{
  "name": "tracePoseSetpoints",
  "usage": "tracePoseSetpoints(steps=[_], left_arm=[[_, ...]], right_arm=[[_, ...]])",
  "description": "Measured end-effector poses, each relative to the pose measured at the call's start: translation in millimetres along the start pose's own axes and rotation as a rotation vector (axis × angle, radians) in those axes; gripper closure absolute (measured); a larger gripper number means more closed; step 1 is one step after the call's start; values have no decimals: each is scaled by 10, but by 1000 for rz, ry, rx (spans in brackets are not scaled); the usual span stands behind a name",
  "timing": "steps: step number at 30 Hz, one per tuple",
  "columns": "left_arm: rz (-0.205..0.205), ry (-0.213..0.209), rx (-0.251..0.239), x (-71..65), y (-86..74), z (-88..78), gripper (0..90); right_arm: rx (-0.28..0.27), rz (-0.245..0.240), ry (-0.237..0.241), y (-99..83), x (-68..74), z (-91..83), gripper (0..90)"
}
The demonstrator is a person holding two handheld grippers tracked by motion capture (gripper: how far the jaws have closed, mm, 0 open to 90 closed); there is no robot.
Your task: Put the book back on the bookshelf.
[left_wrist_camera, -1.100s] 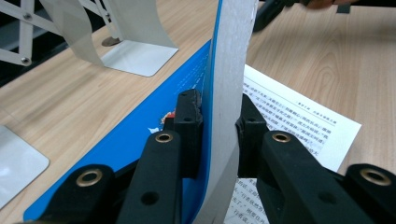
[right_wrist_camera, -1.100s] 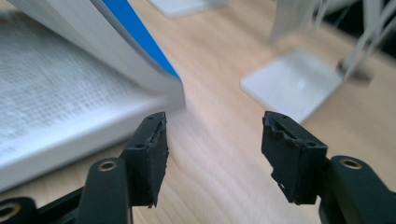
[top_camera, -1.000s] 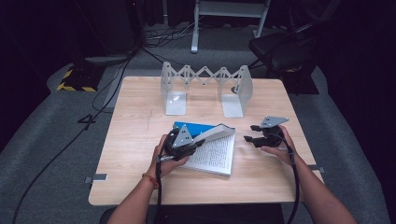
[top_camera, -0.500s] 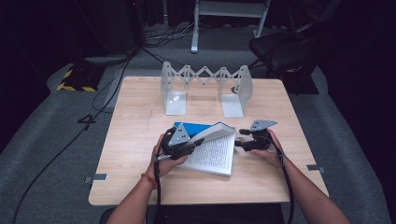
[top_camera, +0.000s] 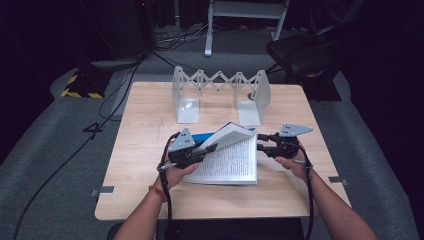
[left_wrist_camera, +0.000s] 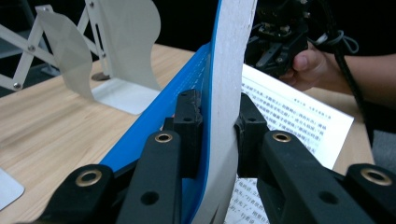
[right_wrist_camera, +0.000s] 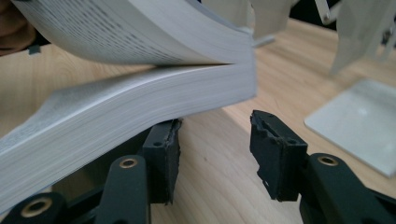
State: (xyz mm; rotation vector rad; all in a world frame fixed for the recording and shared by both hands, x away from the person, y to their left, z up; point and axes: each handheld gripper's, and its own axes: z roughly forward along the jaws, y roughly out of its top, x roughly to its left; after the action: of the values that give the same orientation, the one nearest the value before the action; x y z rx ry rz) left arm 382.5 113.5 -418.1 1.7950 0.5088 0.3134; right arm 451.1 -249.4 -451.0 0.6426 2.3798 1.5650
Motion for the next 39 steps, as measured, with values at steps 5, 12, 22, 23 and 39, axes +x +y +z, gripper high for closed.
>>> tracePoseSetpoints(steps=[5, 12, 22, 23, 39], left_arm=[[7, -29, -1, -60, 25, 75, 748], [30, -28, 62, -169, 28, 185, 730], [-24, -2, 50, -288, -131, 82, 685], [-29, 0, 46, -293, -151, 63, 677], [-80, -49, 73, -197, -363, -49, 656]], right_arm=[[-56, -38, -23, 219, 139, -50, 525], [-90, 1, -29, 222, 130, -96, 558], [-117, -6, -3, 289, 240, -70, 598], [-115, -9, 1, 305, 253, -65, 598], [-104, -82, 74, 466, 484, 88, 589]])
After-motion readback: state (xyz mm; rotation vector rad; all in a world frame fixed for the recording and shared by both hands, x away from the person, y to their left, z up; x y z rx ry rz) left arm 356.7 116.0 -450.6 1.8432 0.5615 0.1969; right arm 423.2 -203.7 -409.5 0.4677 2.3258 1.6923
